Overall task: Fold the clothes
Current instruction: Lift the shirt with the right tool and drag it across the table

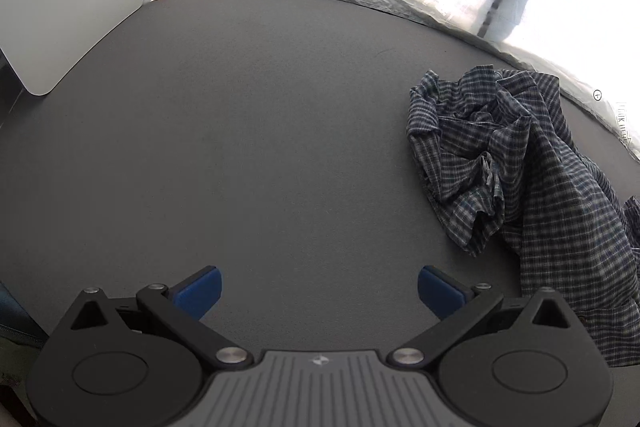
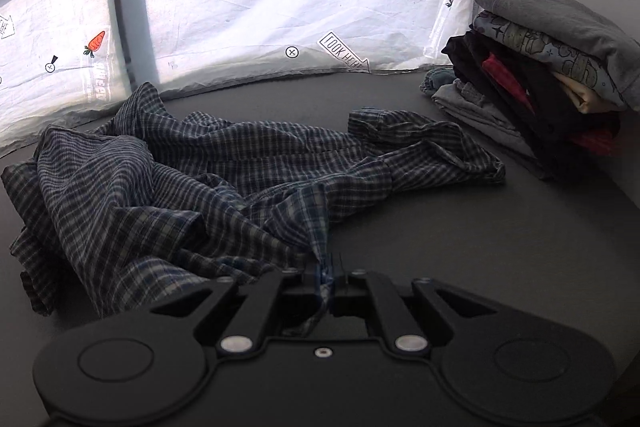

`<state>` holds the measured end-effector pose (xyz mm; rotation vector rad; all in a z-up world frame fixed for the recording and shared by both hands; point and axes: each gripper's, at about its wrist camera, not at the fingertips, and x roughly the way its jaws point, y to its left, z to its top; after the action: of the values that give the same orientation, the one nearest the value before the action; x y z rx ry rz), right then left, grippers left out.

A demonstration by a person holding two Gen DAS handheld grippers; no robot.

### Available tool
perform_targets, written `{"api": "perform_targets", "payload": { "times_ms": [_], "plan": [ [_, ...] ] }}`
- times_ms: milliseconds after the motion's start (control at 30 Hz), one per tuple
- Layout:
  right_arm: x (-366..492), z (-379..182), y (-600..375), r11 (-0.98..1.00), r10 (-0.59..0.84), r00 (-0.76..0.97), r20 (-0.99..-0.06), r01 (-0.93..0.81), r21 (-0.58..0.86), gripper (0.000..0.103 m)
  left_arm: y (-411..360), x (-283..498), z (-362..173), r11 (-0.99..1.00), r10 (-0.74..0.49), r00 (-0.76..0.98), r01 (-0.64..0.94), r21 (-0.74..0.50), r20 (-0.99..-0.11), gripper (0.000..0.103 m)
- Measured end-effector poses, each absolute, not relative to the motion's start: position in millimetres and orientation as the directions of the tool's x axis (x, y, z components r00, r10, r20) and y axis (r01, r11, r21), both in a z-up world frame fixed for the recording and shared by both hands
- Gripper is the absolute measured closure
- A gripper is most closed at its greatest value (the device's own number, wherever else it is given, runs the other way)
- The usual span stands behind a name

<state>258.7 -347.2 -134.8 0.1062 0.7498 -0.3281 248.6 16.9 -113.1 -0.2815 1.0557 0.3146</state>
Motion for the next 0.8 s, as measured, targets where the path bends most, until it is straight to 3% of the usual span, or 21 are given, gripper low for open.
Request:
{"api": "perform_targets", "payload": {
  "times_ms": [167, 333, 367, 433, 500, 667, 800],
  "plan": [
    [226.5, -154.7, -389.9, 0.894, -0.335, 0.598, -0.729, 0.447, -0.044, 0.1, -6.4, 241.5, -113.2, 0.947, 0.081, 0.465, -0.312, -0.077, -0.882, 0.0],
    [219.9, -162.7, -400.8, 0.89, -0.317, 0.575, -0.754, 0.456, -0.027, 0.097, -13.9, 240.4, -112.9, 0.951, 0.064, 0.469, -0.297, -0.089, -0.881, 0.0],
    [220.7, -160.9, -399.4, 0.893, -0.318, 0.583, -0.747, 0.448, -0.031, 0.094, -14.1, 241.2, -112.6, 0.95, 0.063, 0.471, -0.299, -0.092, -0.88, 0.0],
    [225.2, -152.8, -392.4, 0.905, -0.326, 0.617, -0.716, 0.423, -0.047, 0.073, -13.4, 243.4, -111.5, 0.948, 0.062, 0.474, -0.303, -0.097, -0.878, 0.0],
    [232.2, -143.3, -384.6, 0.916, -0.327, 0.655, -0.682, 0.397, -0.057, 0.065, -12.8, 244.3, -111.1, 0.948, 0.06, 0.478, -0.302, -0.1, -0.876, 0.0],
    [252.4, -125.1, -358.8, 0.956, -0.266, 0.74, -0.618, 0.284, -0.071, 0.059, -14.7, 251.7, -110.7, 0.95, 0.059, 0.487, -0.297, -0.102, -0.871, 0.0],
    [275.6, -124.8, -334.6, 0.98, -0.191, 0.761, -0.62, 0.182, -0.078, 0.058, -13.8, 263.7, -111.7, 0.95, 0.052, 0.492, -0.293, -0.109, -0.869, 0.001]
  ]
}}
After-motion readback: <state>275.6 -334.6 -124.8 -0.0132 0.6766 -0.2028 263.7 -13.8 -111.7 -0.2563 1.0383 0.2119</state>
